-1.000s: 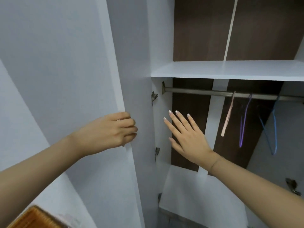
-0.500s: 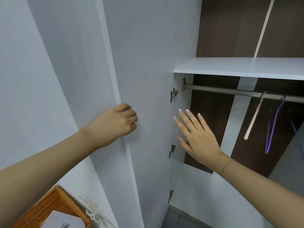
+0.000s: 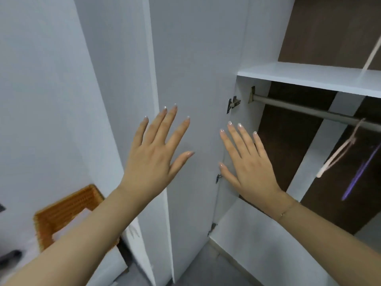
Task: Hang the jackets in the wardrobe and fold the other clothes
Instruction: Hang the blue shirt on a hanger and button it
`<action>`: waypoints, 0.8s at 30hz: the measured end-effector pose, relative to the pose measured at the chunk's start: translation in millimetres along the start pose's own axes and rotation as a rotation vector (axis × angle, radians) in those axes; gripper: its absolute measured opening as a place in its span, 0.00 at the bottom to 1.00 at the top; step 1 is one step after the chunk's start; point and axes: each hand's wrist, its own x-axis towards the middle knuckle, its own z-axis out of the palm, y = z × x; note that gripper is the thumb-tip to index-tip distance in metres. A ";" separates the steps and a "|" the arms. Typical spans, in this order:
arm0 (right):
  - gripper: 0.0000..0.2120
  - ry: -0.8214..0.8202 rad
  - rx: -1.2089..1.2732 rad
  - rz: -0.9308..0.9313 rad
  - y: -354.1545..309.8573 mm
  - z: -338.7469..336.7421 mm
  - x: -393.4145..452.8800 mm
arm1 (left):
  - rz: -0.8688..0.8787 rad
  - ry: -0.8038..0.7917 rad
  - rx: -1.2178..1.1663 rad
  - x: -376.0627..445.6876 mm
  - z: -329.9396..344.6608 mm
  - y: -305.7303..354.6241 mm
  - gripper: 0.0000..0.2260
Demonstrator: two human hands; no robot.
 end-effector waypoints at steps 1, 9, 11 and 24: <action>0.32 -0.004 0.036 -0.033 -5.9 -0.7 -3.5 | -0.043 0.008 0.022 -14.1 -0.3 2.9 0.29; 0.33 -0.057 0.309 -0.375 -66.6 -19.9 -59.6 | -0.459 -0.078 0.199 -153.0 -48.6 55.5 0.29; 0.32 -0.057 0.383 -0.450 -85.6 -27.9 -77.5 | -0.542 -0.113 0.254 -188.9 -68.4 71.1 0.30; 0.32 -0.081 0.735 -0.963 -289.4 -130.0 -204.2 | -1.142 -0.172 0.493 -439.6 -230.1 137.8 0.30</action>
